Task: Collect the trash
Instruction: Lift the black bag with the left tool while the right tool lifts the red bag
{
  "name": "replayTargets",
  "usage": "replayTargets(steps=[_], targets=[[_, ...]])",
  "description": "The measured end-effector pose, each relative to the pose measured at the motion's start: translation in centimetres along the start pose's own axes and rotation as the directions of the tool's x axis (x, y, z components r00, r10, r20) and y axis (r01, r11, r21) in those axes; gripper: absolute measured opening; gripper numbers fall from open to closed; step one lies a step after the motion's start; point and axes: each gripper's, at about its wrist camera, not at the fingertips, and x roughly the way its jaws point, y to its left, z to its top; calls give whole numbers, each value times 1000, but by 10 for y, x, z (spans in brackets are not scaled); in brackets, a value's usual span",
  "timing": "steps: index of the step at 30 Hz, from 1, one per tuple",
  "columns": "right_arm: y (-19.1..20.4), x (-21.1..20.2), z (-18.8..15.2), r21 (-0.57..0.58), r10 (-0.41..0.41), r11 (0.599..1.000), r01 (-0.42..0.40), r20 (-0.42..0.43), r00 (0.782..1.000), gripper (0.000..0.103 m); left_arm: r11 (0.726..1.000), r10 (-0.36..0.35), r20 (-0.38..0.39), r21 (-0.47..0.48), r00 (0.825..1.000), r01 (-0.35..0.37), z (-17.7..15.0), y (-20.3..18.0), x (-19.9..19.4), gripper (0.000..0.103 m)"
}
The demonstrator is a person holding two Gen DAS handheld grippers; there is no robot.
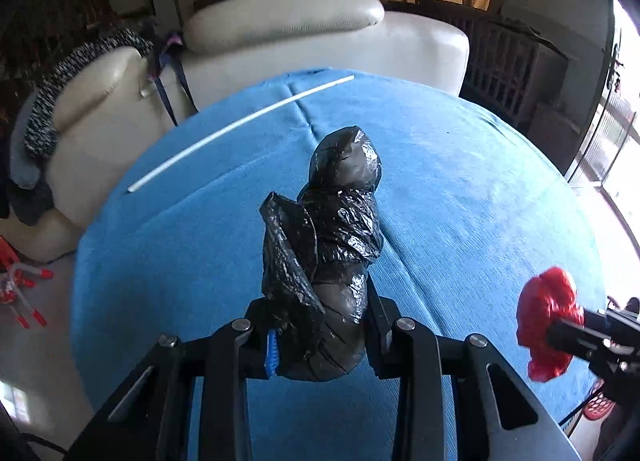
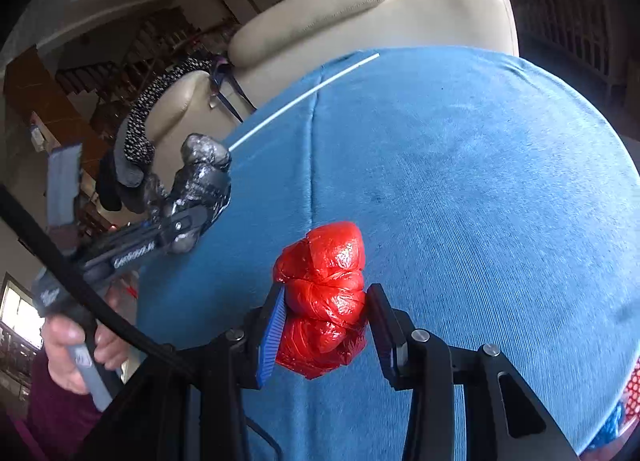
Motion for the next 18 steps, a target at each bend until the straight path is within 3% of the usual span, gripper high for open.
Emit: replayTargets(steps=[5,18], targets=[[6,-27,-10,-5,3,1000,-3,29,1000,43,999,39,44,26,998,-40,-15,-19,-36,35],[19,-82,-33,-28,25,999,-23,99,995,43,995,79,119,49,990,-86,-36,-40,-84,36]])
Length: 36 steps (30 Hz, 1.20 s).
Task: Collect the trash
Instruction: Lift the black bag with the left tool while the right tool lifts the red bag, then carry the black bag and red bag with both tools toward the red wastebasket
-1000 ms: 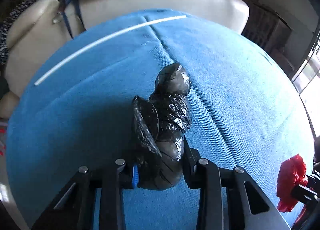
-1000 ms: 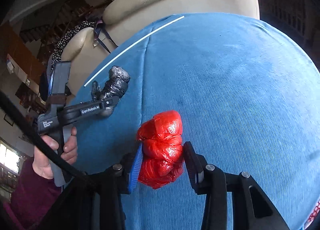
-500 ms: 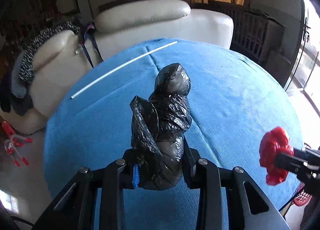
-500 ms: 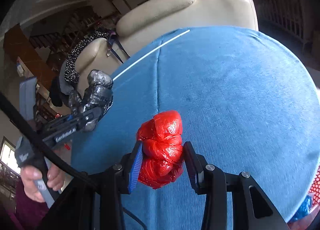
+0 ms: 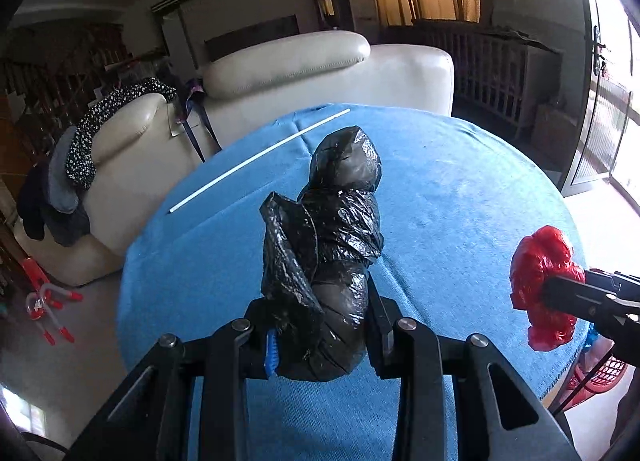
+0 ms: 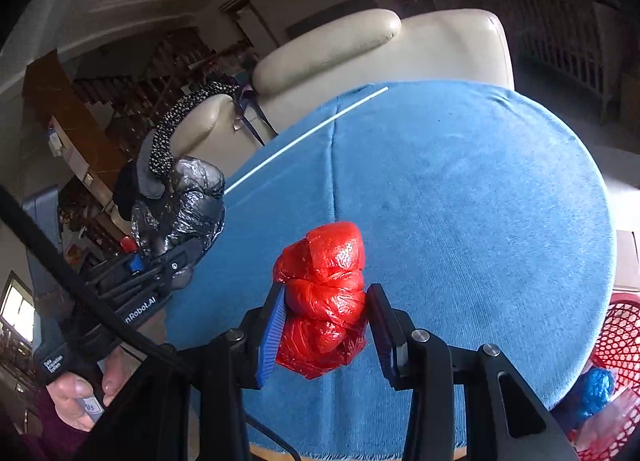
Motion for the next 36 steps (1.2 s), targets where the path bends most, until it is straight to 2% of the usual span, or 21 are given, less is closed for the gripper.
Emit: replayTargets(steps=[13,36], targets=[[-12,-29,-7,26,-6,1000,5,36,999,44,998,-27,14,53,1000,27,-3,-26,-12,36],[-63,-68,-19,129,-52,991,41,82,995,44,983,-81,2,165,997,80,-4,-87,-15,36]])
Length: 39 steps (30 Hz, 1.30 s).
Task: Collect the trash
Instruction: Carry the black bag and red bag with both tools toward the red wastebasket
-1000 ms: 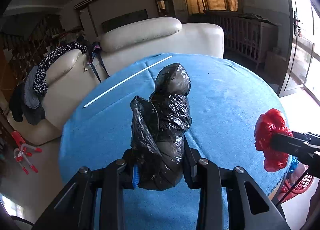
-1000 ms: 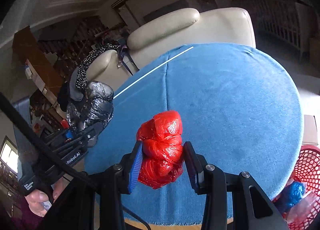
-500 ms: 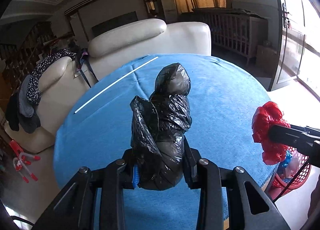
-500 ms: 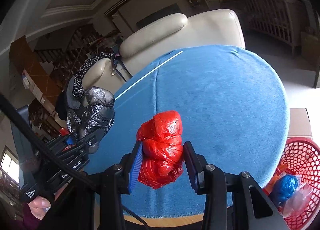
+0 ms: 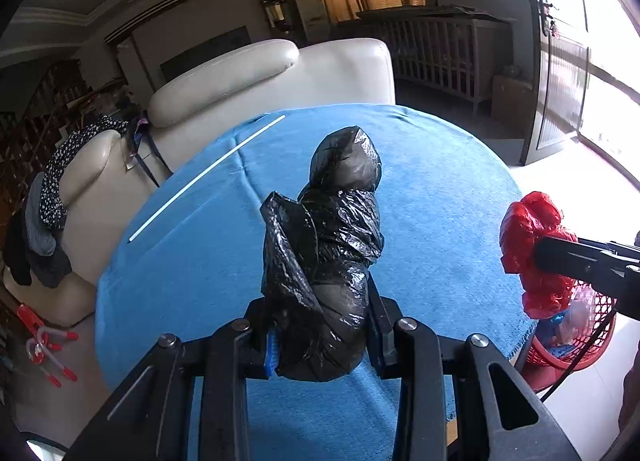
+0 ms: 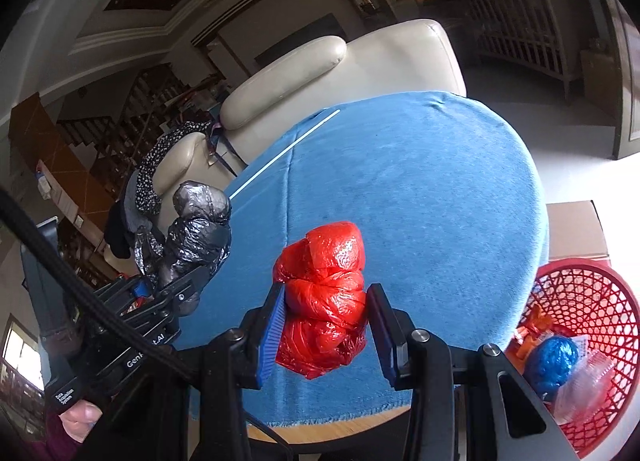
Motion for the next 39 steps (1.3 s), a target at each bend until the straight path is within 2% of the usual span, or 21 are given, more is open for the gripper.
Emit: replayTargets(steps=[19,39], targets=[[-29,-16,-6,60,-28,998,26,21,999,44,997,-40,-17,62,999,41,1,-32,1,37],[-40,-15,-9,92,-34,995,33,11,999,44,994,-59,-27,89,998,62,1,-37,8,37]])
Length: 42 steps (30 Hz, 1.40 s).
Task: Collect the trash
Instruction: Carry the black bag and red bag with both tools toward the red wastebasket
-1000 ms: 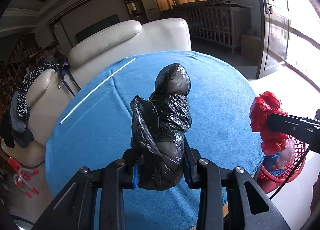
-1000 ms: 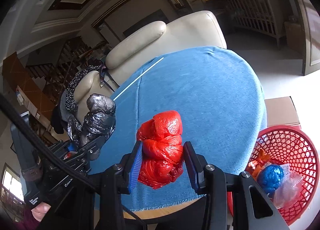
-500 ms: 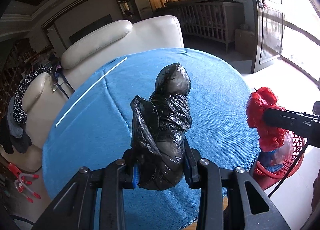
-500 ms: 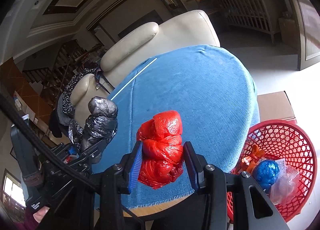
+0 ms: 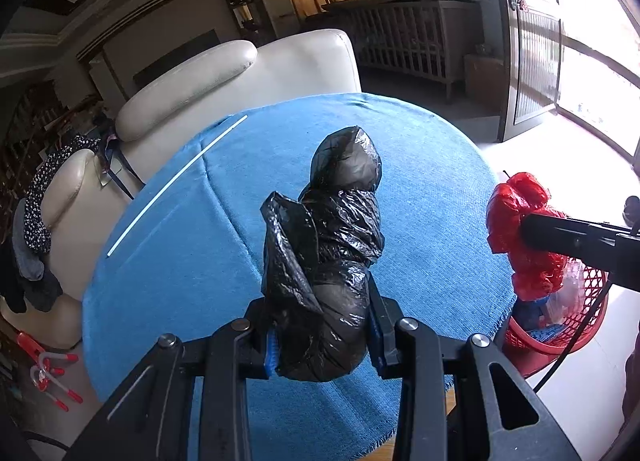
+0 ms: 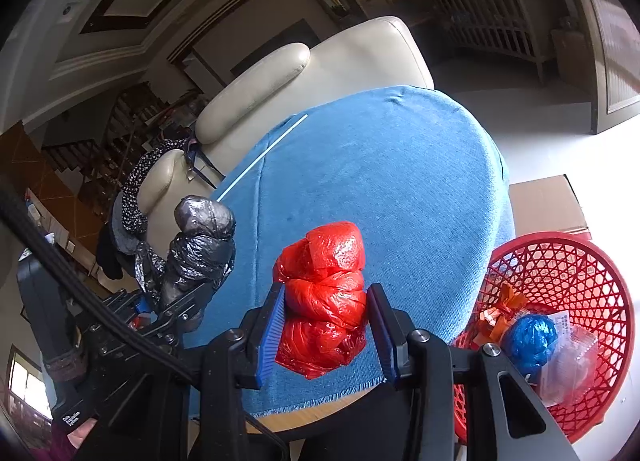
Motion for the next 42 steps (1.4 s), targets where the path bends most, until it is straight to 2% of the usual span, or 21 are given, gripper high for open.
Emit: replayTargets(steps=[42], targets=[[-21,-10,-1,48,-21,999,20,14,1000,44,995,-45,12,88,999,43,-3,1,-1,37]])
